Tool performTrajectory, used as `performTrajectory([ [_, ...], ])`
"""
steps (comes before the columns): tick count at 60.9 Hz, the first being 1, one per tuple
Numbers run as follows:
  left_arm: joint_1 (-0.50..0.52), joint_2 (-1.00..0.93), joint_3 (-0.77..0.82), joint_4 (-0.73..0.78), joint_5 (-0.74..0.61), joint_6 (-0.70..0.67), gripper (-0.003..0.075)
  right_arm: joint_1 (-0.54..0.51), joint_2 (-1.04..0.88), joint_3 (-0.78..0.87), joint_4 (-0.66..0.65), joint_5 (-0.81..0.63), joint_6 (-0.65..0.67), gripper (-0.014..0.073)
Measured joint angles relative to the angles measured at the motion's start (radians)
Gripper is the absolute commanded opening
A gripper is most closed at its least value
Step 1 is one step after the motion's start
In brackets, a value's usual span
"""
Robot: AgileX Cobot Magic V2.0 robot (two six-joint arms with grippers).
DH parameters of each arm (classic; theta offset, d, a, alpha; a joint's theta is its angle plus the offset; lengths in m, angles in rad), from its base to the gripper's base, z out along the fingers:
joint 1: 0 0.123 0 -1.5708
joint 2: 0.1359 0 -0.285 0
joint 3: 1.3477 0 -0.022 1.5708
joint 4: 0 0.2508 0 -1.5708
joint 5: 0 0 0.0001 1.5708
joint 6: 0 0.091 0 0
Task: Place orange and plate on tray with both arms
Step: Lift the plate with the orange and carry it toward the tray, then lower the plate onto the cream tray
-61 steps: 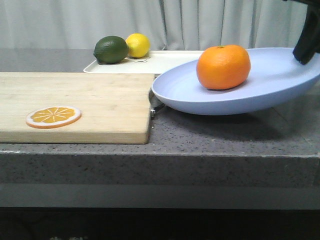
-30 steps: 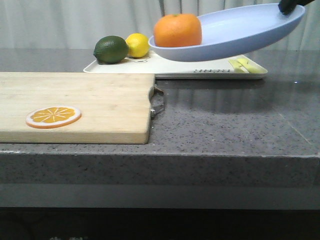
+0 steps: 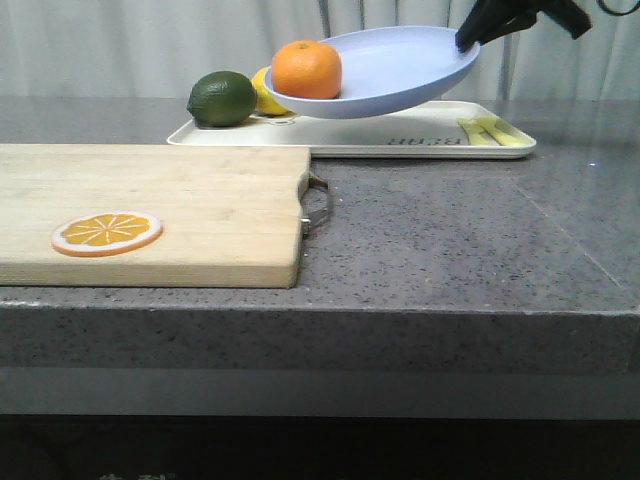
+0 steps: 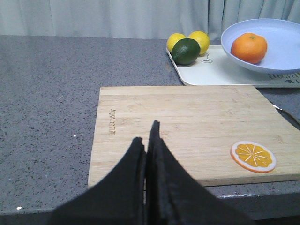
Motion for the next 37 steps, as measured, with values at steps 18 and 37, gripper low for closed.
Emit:
performTrajectory([
  [18,0.0,0.0,0.0,0.0,0.0,0.0,-0.0018,0.031,0.195,-0.178,0.088,-0.012,0.004,-0.0067],
  [37,0.0,0.0,0.0,0.0,0.0,0.0,-0.0018,0.022,0.207,-0.186,0.09,-0.07,0.004,-0.0067],
])
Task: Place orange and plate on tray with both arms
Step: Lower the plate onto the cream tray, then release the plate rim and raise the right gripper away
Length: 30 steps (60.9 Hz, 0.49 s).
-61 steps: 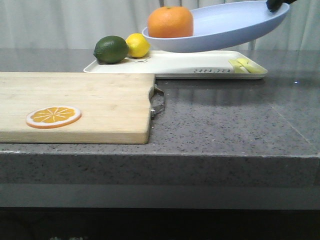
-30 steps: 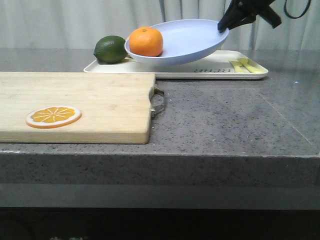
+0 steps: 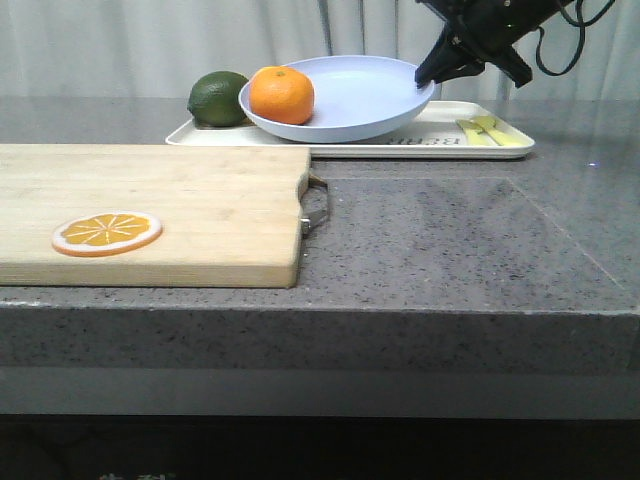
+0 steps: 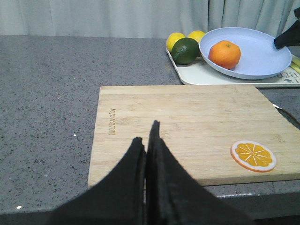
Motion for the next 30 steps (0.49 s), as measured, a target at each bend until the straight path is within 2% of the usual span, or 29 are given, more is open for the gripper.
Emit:
performTrajectory([
  [21,0.0,0.0,0.0,0.0,0.0,0.0,-0.0018,-0.003,0.0,-0.002,-0.105,0.071,0.011,-0.006],
  [27,0.0,0.0,0.0,0.0,0.0,0.0,-0.0018,-0.003,0.0,-0.002,-0.11,0.085,0.015,0.0014],
  [30,0.0,0.0,0.0,0.0,0.0,0.0,-0.0018,-0.003,0.0,-0.002,-0.11,0.091,0.017,0.0078],
])
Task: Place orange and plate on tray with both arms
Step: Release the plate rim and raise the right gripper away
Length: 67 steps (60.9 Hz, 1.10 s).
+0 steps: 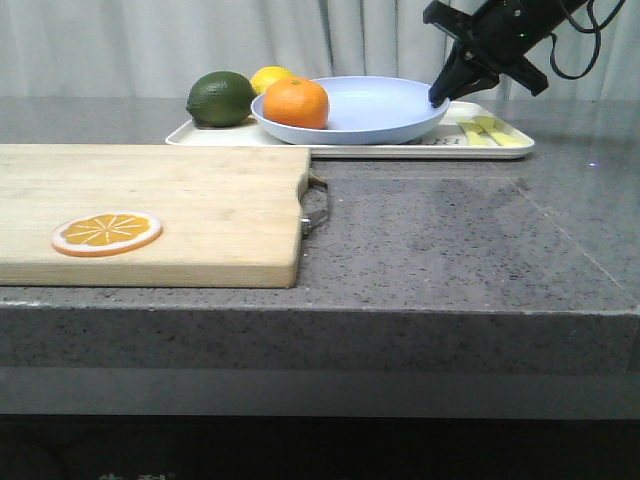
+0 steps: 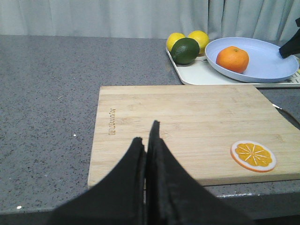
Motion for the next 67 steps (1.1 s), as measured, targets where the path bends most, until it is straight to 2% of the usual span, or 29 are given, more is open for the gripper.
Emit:
performTrajectory([
  [13,0.0,0.0,0.0,0.0,0.0,0.0,-0.0018,0.0,0.0,0.0,0.0,0.029,0.0,0.0384],
  [17,0.0,0.0,0.0,0.0,0.0,0.0,-0.0018,0.0,-0.004,-0.005,0.0,0.039,0.0,0.0421],
  [22,0.0,0.0,0.0,0.0,0.0,0.0,-0.0018,0.0,-0.021,-0.025,0.0,0.061,0.0,0.0421],
  [25,0.0,0.0,0.0,0.0,0.0,0.0,-0.0018,0.0,-0.04,-0.05,0.0,0.081,0.0,0.0396],
  [29,0.0,0.0,0.0,0.0,0.0,0.0,-0.0018,0.0,-0.064,-0.078,0.0,0.11,0.0,0.0306],
  [37,0.0,0.0,0.0,0.0,0.0,0.0,-0.0018,0.0,-0.108,-0.112,-0.002,0.2,0.0,-0.0022],
  [39,0.0,0.0,0.0,0.0,0.0,0.0,-0.0018,0.0,-0.111,-0.114,-0.002,0.213,0.0,-0.0073],
  [52,0.0,0.0,0.0,0.0,0.0,0.0,-0.0018,0.0,-0.12,-0.116,-0.073,0.233,0.03,-0.0061],
  [67,0.0,0.0,0.0,0.0,0.0,0.0,-0.0018,0.026,-0.247,-0.06,-0.345,0.242,0.067,-0.0061],
])
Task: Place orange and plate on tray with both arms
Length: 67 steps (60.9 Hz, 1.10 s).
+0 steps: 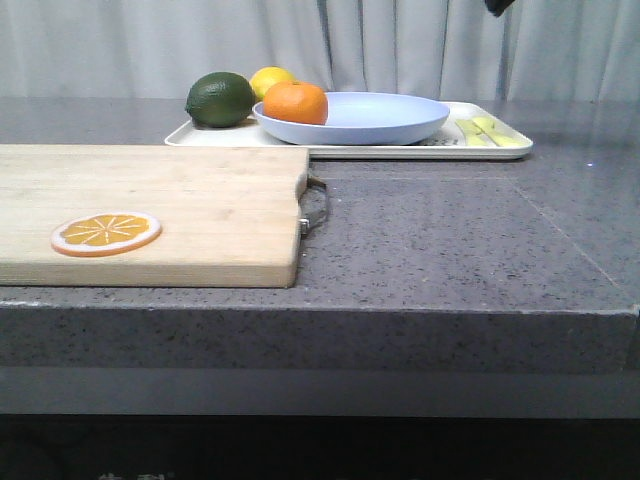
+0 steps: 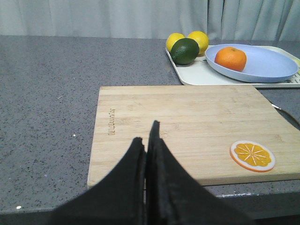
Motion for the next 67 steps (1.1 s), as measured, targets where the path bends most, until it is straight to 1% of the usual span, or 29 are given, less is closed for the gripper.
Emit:
performTrajectory([
  [8,0.0,0.0,0.0,0.0,0.0,0.0,-0.0018,0.003,-0.121,0.107,-0.029,0.0,0.0,-0.0061],
  [13,0.0,0.0,0.0,0.0,0.0,0.0,-0.0018,0.003,-0.211,0.206,-0.042,0.0,-0.013,-0.0061],
  [20,0.0,0.0,0.0,0.0,0.0,0.0,-0.0018,0.004,-0.348,0.373,-0.081,0.002,-0.023,-0.0061],
  [35,0.0,0.0,0.0,0.0,0.0,0.0,-0.0018,0.006,-0.621,0.73,-0.21,0.002,-0.045,-0.0061],
  [54,0.0,0.0,0.0,0.0,0.0,0.0,-0.0018,0.006,-0.958,1.164,-0.226,0.0,-0.047,-0.0061],
  [62,0.0,0.0,0.0,0.0,0.0,0.0,-0.0018,0.006,-1.113,1.353,-0.226,-0.071,-0.057,-0.0061],
  [67,0.0,0.0,0.0,0.0,0.0,0.0,-0.0018,0.006,-1.232,1.48,-0.226,-0.168,-0.064,-0.0061],
])
